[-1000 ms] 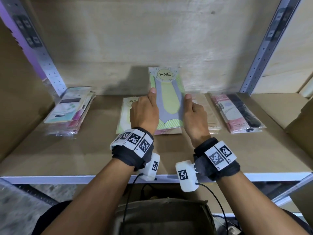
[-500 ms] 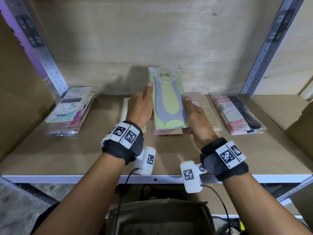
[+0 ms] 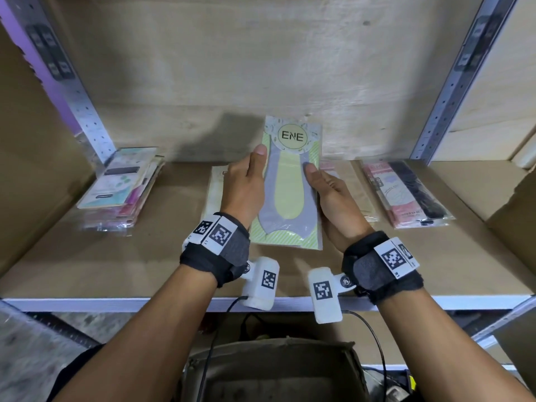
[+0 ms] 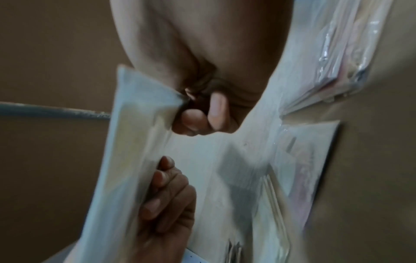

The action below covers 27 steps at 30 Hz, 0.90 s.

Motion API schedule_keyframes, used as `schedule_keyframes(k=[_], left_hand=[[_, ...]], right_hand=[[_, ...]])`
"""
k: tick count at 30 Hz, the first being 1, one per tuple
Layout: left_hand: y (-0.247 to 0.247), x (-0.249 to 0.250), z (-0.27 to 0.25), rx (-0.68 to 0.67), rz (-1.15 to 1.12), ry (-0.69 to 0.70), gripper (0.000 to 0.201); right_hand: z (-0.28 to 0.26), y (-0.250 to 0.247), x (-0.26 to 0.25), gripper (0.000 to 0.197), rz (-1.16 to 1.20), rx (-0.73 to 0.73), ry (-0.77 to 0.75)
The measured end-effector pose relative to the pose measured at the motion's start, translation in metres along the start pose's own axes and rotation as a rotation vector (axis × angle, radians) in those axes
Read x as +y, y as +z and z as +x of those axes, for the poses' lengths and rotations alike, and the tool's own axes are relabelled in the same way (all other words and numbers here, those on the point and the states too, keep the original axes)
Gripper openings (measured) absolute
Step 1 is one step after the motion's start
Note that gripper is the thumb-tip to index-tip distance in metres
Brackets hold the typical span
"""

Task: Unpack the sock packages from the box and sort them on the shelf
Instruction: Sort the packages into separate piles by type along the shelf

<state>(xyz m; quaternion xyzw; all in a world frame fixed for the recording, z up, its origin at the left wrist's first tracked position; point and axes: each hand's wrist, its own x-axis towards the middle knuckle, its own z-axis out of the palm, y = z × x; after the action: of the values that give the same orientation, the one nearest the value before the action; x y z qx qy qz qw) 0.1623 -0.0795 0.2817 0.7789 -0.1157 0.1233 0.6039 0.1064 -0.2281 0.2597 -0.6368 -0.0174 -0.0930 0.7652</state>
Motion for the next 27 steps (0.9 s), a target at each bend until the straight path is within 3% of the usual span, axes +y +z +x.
schedule_keyframes(k=[2, 5, 8, 9, 13, 18, 22, 24, 27], left_hand=[[-0.003, -0.001, 0.001, -0.059, -0.048, -0.057, 0.038], [-0.011, -0.004, 0.006, -0.154, -0.013, -0.112, 0.050], [-0.015, -0.007, 0.008, -0.151, 0.037, -0.021, 0.064], [-0.014, -0.009, 0.007, -0.135, 0.055, 0.019, 0.060], [-0.007, -0.009, 0.002, -0.074, 0.119, 0.046, 0.049], [-0.005, -0.017, 0.003, -0.033, -0.080, -0.077, 0.056], [-0.021, -0.023, 0.014, 0.058, -0.027, -0.126, 0.050], [-0.035, -0.028, 0.025, 0.025, 0.014, -0.197, 0.049], [-0.053, -0.033, 0.036, -0.154, 0.065, -0.273, 0.061]], right_hand=[[0.001, -0.005, 0.001, 0.050, -0.005, 0.023, 0.006], [0.003, -0.016, 0.003, 0.059, -0.074, -0.091, 0.044], [0.002, -0.017, 0.002, 0.076, -0.110, -0.201, 0.087], [0.002, -0.017, 0.002, 0.080, -0.123, -0.194, 0.085], [0.003, -0.014, 0.007, 0.066, -0.111, -0.126, -0.016], [0.007, -0.008, 0.010, 0.042, -0.115, -0.050, -0.022], [0.005, -0.002, 0.012, 0.043, -0.175, -0.193, 0.081], [0.005, 0.000, 0.013, 0.050, -0.255, -0.230, 0.078], [0.008, 0.009, 0.014, 0.047, -0.265, -0.174, 0.063]])
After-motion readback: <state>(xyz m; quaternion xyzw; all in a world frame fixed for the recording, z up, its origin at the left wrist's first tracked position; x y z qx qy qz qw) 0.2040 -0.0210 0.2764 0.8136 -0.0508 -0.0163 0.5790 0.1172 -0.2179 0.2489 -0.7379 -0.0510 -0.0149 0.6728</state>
